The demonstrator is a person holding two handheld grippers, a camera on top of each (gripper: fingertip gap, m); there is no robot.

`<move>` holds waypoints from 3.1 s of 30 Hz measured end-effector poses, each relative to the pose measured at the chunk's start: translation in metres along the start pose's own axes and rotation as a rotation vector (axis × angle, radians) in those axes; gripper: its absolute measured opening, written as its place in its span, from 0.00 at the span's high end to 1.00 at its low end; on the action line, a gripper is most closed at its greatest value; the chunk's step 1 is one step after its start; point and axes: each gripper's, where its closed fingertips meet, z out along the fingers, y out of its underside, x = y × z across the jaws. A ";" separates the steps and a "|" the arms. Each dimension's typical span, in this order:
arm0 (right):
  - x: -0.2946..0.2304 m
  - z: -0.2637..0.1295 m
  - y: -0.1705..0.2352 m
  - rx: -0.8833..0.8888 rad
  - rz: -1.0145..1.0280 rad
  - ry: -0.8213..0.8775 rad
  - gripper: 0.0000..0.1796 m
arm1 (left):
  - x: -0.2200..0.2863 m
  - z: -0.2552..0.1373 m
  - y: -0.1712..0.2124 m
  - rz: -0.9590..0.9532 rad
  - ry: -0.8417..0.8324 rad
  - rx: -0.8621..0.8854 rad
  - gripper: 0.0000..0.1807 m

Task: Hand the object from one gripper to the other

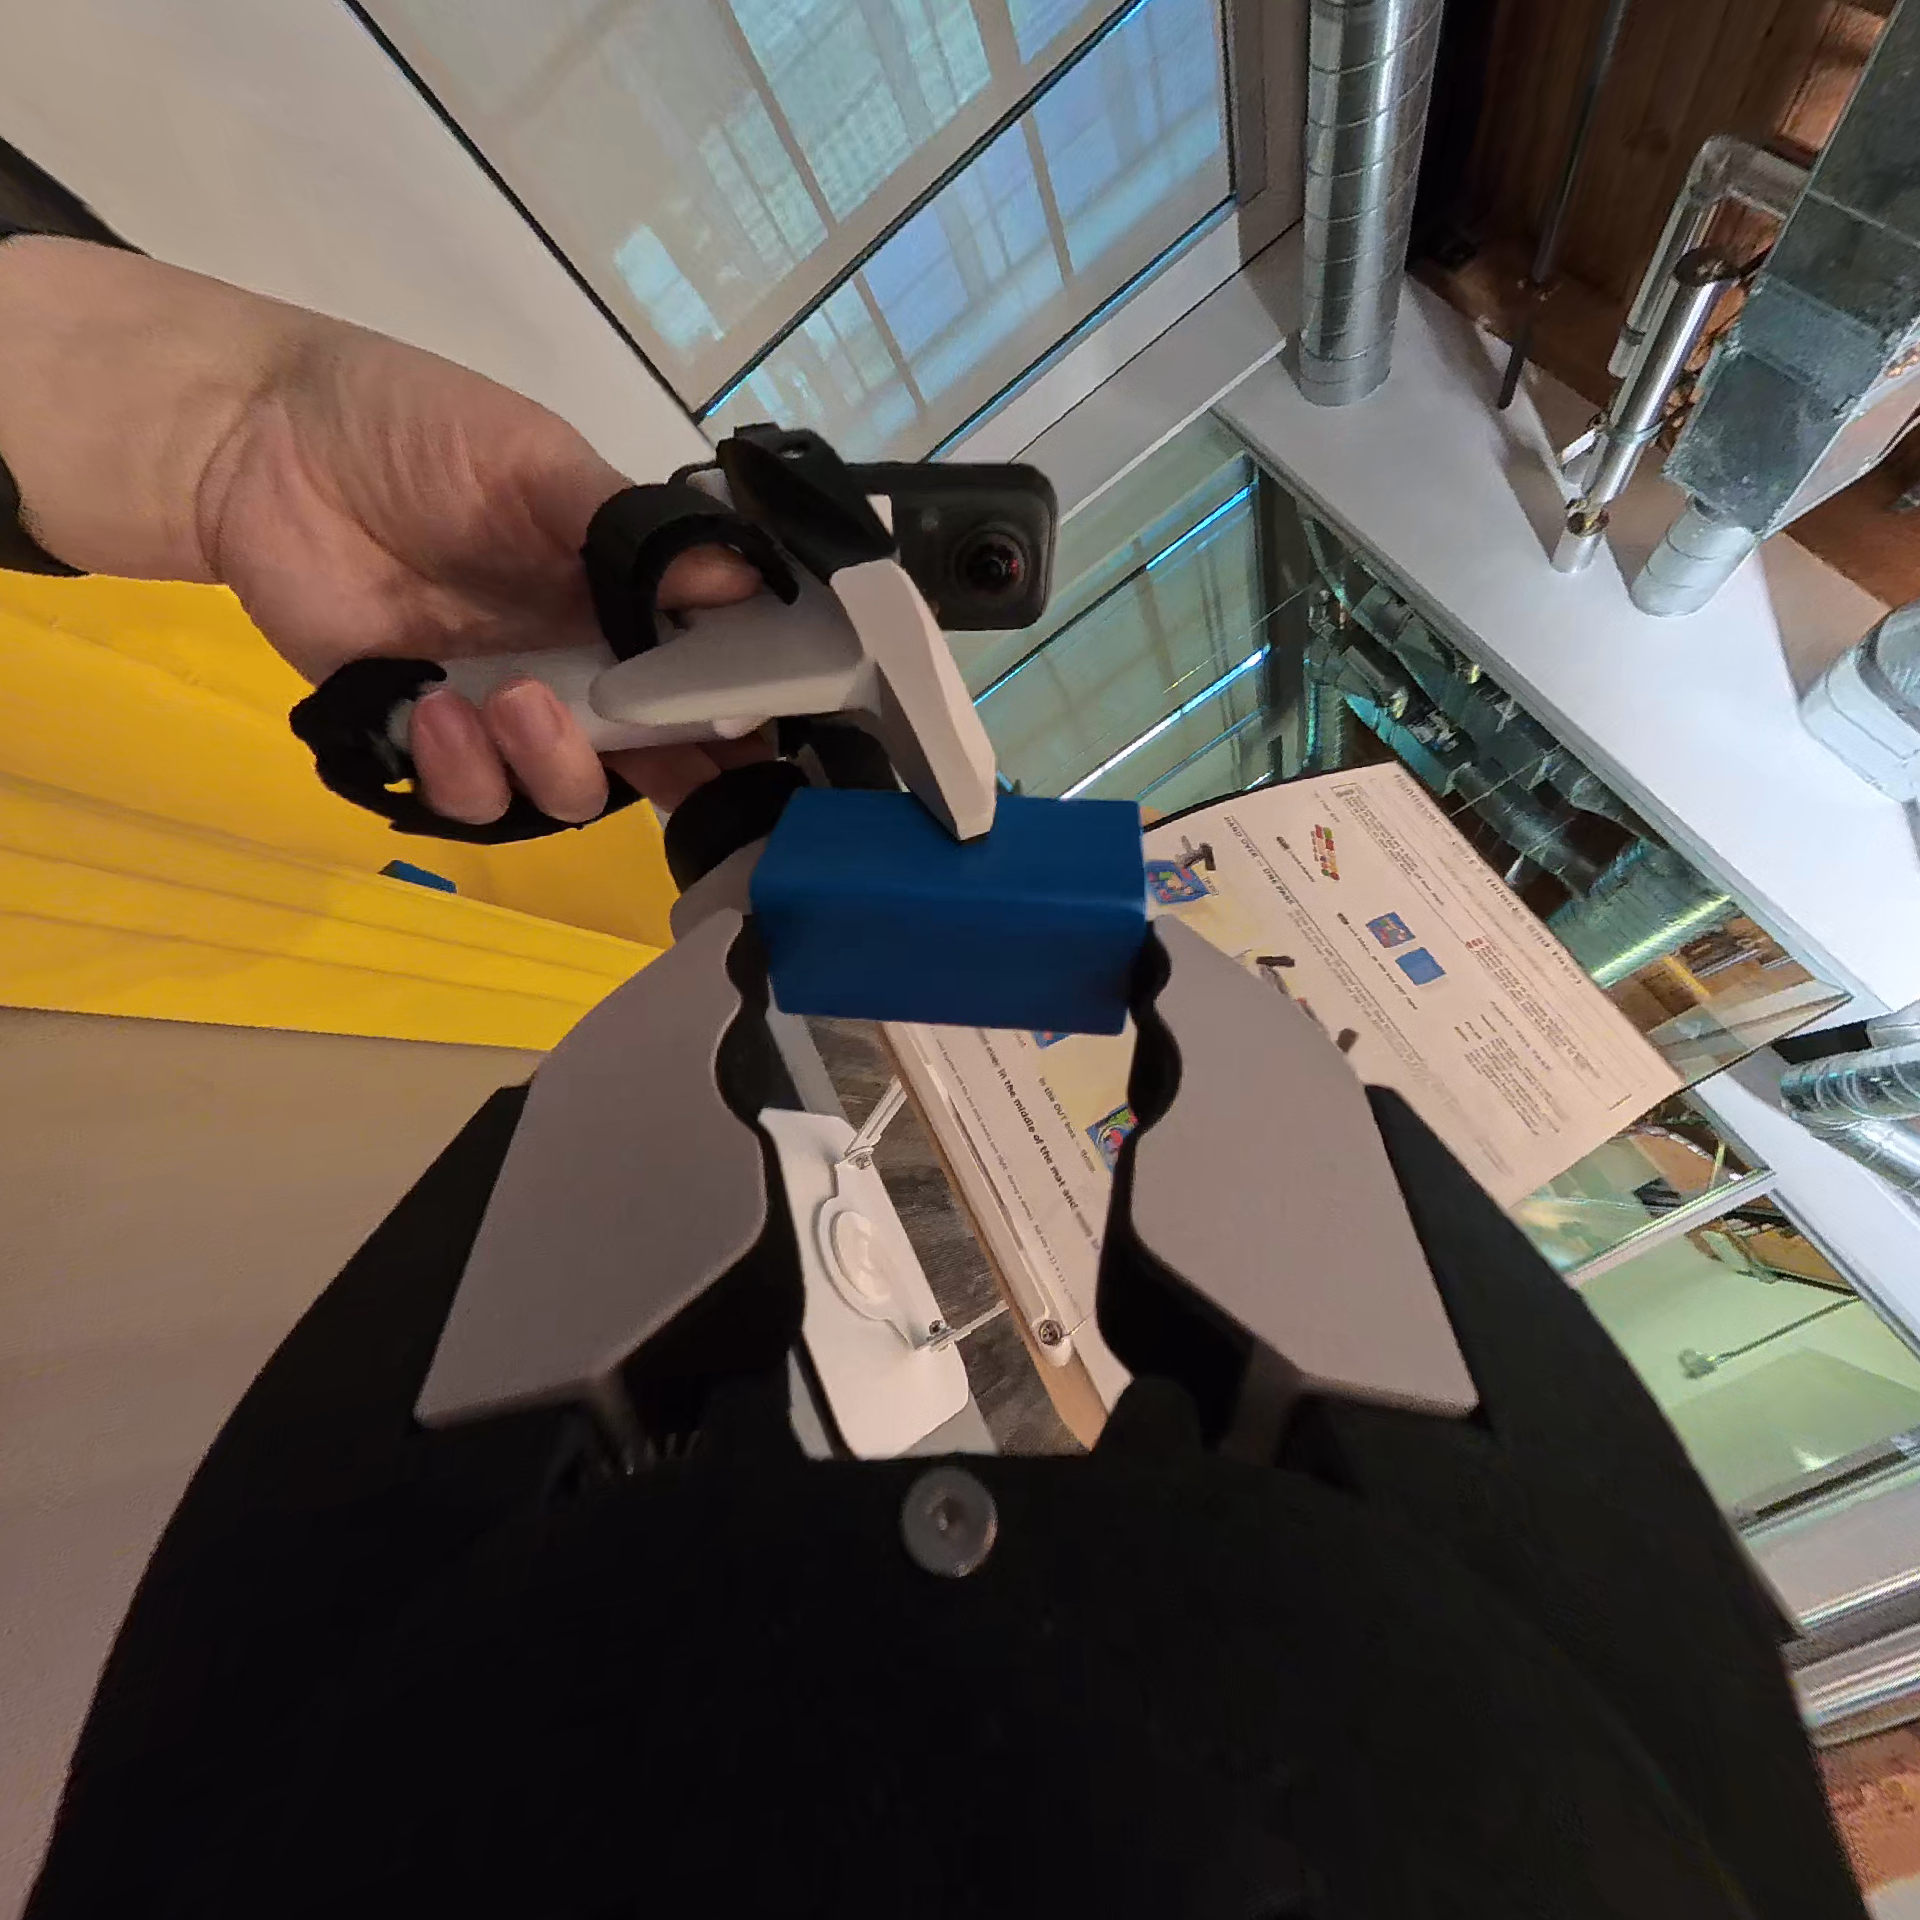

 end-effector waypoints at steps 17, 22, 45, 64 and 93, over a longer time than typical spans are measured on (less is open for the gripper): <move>-0.009 -0.227 0.206 -1.353 1.088 -0.339 0.62 | 0.016 -0.067 -0.038 0.413 -0.377 0.069 0.93; -0.050 -0.238 0.235 -1.563 1.216 -0.432 0.62 | 0.017 -0.069 -0.031 0.393 -0.398 0.021 0.94; -0.084 -0.243 0.263 -1.828 1.153 -0.497 0.62 | -0.035 -0.144 -0.006 0.299 -0.824 -0.201 0.94; -0.022 -0.226 0.218 -1.477 1.119 -0.375 0.61 | -0.145 -0.235 0.124 0.252 -1.047 -0.990 0.79; -0.026 -0.227 0.212 -1.442 1.158 -0.439 0.64 | -0.164 -0.263 0.159 0.099 -1.070 -1.133 0.80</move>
